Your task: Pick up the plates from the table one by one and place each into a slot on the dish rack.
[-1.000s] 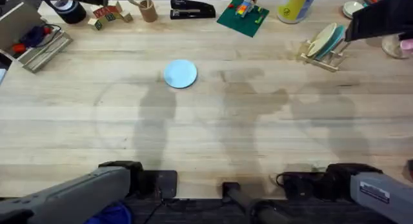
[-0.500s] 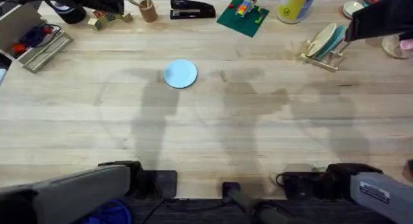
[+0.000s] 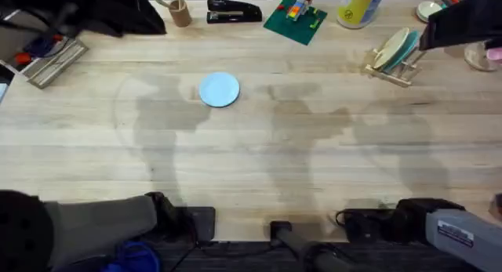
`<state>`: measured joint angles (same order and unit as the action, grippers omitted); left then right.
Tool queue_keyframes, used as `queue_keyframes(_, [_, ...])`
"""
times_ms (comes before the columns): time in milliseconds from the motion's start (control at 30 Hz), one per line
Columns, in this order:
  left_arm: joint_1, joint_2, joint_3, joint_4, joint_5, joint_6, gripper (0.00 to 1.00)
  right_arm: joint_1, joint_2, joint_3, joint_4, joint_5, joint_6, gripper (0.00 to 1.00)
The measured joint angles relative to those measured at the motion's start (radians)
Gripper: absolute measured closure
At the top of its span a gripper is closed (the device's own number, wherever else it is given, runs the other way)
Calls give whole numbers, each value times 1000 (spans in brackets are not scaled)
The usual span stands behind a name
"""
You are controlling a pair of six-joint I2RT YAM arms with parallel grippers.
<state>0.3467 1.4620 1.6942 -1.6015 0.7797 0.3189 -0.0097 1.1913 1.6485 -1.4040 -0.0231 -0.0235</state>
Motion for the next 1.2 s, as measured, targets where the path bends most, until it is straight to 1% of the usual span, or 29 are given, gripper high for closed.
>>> queue_keyframes(100, [37,3,-113,60,78,42,958,0,0,0,0,0,0,9])
queue_keyframes(167, [48,3,-185,102,113,56,959,0,0,0,0,0,0,8])
queue_keyframes(333, [49,3,-344,216,163,68,959,0,0,0,0,0,0,7])
queue_keyframes(433, [49,5,-416,291,178,56,959,0,0,0,0,0,0,7])
queue_keyframes(500, [49,16,-446,315,188,46,959,0,0,0,0,0,0,7])
queue_keyframes(633, [49,75,-460,339,205,40,959,0,0,0,0,0,0,7])
queue_keyframes(767, [49,165,-461,365,216,40,959,0,0,0,0,0,0,6])
queue_keyframes(1000, [48,296,-463,432,220,40,960,0,0,0,0,0,0,7])
queue_keyframes(1100, [38,327,-463,455,219,40,959,0,0,0,0,0,0,7])
queue_keyframes(1200, [18,346,-463,481,220,33,960,0,0,0,0,0,0,7])
